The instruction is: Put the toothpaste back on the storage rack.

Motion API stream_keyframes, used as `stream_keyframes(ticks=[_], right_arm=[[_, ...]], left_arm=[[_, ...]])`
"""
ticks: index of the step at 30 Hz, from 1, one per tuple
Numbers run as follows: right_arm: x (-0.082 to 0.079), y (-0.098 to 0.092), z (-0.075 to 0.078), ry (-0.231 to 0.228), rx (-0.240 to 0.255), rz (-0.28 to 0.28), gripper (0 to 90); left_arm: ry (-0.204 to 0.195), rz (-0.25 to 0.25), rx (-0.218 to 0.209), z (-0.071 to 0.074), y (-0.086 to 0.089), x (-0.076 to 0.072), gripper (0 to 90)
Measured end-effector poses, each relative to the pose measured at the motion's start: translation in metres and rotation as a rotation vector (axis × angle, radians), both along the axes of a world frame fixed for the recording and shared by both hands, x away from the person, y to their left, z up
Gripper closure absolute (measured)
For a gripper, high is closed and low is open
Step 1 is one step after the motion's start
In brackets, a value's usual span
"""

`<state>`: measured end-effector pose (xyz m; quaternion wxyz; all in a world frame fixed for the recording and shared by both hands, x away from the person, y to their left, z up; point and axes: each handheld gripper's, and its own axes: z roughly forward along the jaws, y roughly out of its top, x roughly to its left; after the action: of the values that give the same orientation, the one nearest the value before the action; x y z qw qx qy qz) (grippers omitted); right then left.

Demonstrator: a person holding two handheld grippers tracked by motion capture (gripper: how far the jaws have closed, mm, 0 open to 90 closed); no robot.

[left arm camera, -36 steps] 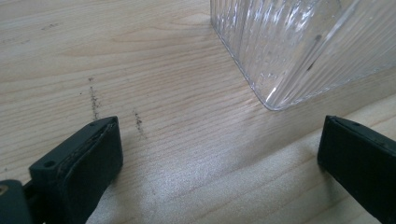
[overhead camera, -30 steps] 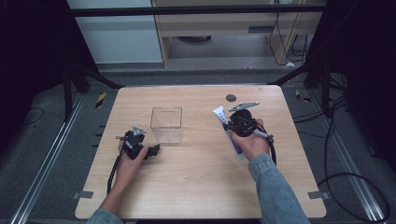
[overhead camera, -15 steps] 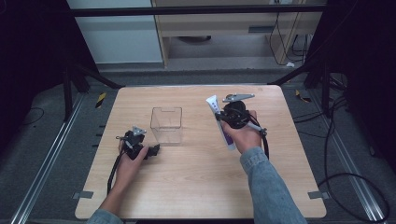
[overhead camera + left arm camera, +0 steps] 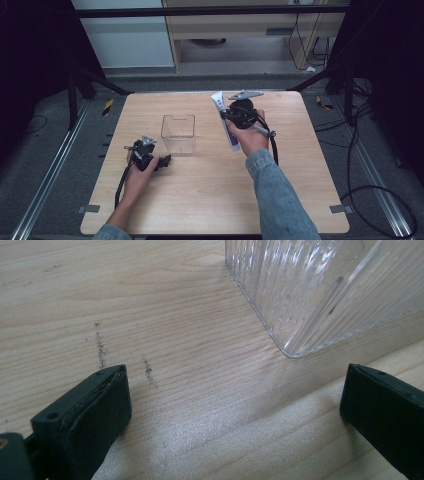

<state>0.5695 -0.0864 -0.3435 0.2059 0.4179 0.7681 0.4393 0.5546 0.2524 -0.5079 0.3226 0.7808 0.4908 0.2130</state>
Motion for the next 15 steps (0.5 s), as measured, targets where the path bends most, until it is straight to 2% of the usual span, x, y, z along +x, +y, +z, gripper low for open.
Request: stream_keyframes(ticks=[4,15], right_arm=[[0.004,0.007,0.005,-0.015,0.016,0.006,79.3],[0.006,0.019,0.004,-0.027,0.02,0.012,79.3]], left_arm=[[0.001,-0.001,0.002,0.0,0.0,0.0,0.0],[0.0,0.0,0.0,0.0,0.0,0.0,0.0]])
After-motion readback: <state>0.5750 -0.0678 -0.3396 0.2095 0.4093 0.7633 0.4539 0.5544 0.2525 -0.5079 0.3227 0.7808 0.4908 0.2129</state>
